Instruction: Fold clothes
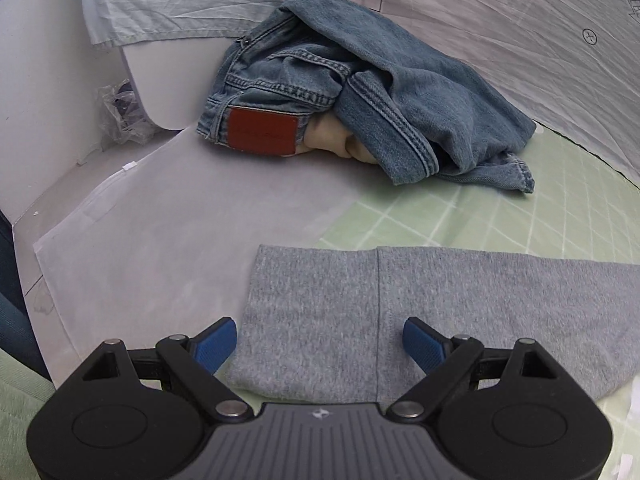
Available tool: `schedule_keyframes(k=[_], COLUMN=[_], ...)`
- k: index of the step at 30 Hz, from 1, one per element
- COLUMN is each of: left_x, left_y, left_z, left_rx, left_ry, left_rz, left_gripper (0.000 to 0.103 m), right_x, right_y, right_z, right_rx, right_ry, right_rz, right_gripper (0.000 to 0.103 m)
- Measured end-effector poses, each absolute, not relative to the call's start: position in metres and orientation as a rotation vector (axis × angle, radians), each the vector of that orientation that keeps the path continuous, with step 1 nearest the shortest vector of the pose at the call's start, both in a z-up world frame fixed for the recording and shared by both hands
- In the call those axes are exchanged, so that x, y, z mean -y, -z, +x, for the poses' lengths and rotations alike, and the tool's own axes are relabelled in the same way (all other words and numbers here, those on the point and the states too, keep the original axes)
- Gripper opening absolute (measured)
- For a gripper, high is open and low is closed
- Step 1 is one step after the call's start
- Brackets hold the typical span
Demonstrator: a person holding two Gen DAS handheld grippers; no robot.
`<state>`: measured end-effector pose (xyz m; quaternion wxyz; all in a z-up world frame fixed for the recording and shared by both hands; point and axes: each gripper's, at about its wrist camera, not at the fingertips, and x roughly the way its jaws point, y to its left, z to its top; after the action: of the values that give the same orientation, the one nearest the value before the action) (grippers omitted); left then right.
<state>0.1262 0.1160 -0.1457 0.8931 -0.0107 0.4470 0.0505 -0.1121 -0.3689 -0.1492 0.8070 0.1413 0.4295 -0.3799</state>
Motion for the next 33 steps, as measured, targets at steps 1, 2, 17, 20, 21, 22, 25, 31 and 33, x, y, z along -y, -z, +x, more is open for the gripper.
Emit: schedule_keyframes(k=[1,2,17,20,21,22,25,31,33], left_x=[-0.115,-0.114,-0.098,-0.097,-0.103,-0.109,-0.125,-0.13,-0.135], left_y=[0.149,0.151,0.149,0.145,0.142,0.14,0.132,0.116,0.111], left_z=[0.127,0.127,0.115,0.12,0.124,0.128,0.141,0.173,0.183], left_rx=[-0.927,-0.916,-0.803,-0.783,-0.78,-0.777,-0.762,-0.681,-0.666], left_ry=[-0.092,-0.09,0.043,-0.017,-0.033,-0.048,-0.081,-0.088,-0.101], left_rz=[-0.017,-0.009,0.085,0.152,0.145,0.138,0.136,0.298,0.313], left_gripper=[0.094,0.095,0.02,0.018,0.018,0.018,0.018,0.018,0.018], right_x=[0.369,0.369,0.364,0.363,0.363,0.363,0.363,0.371,0.372], right_y=[0.149,0.149,0.149,0.149,0.148,0.148,0.147,0.148,0.148], right_z=[-0.111,-0.11,-0.102,-0.1,-0.099,-0.098,-0.094,-0.089,-0.086], right_rx=[-0.922,-0.925,-0.94,-0.947,-0.95,-0.955,-0.963,-0.958,-0.954], right_ry=[0.818,0.824,0.86,0.861,0.862,0.86,0.853,0.84,0.828], right_rz=[0.304,0.307,0.254,0.239,0.233,0.225,0.196,0.205,0.218], right_gripper=[0.103,0.103,0.103,0.103,0.103,0.103,0.103,0.103,0.103])
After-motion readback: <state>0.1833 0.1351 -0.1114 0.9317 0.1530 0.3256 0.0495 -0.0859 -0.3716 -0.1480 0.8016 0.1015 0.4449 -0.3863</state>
